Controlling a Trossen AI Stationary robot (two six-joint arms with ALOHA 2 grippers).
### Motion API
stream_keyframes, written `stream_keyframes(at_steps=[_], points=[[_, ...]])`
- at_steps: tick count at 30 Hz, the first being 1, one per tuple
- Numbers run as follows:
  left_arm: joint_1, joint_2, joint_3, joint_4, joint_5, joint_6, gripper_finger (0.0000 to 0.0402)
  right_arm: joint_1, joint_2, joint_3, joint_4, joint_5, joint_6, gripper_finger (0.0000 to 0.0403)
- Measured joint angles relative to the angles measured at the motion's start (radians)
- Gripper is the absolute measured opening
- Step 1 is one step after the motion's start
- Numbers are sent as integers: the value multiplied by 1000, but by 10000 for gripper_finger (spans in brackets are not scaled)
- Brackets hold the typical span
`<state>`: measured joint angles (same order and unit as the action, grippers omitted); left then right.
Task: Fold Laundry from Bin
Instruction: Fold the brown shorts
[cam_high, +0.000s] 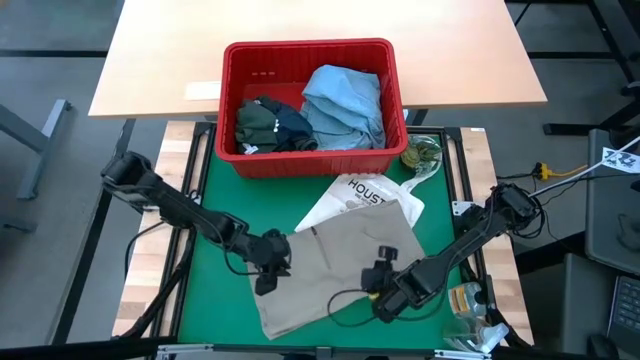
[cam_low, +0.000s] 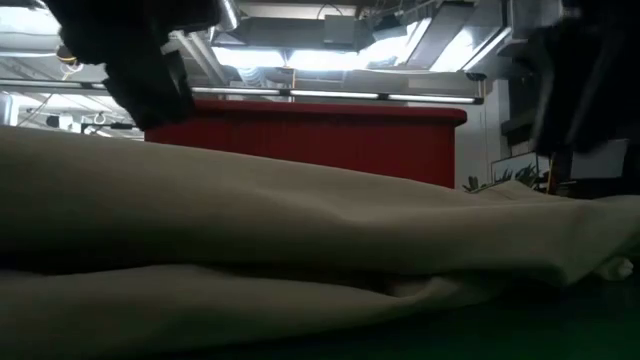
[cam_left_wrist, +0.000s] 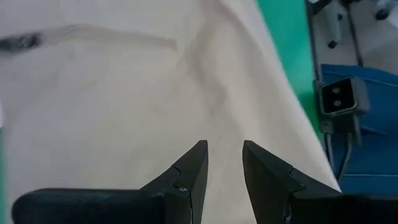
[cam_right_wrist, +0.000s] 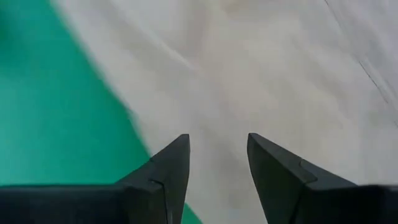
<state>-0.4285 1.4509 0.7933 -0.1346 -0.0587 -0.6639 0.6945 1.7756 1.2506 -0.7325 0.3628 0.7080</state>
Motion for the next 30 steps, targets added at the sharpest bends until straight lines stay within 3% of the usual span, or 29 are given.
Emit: stream_keyframes(at_steps=[6,11,19,26,30], points=[[10,-17,0,-191,-1,-41,102,0,0,0,204,-25,-165,163],[31,-9,-1,-363,-29,-68,149,-1,0,0,245,-35,-190,163],[80,-9,-1,-452,-36,-68,223,-1,0,0,243,-43,-190,163],[97,-9,-59,-482,-31,-220,229,-1,0,0,242,-43,-190,163],[97,-9,-116,-453,21,-303,229,-1,0,0,241,-43,-191,163]])
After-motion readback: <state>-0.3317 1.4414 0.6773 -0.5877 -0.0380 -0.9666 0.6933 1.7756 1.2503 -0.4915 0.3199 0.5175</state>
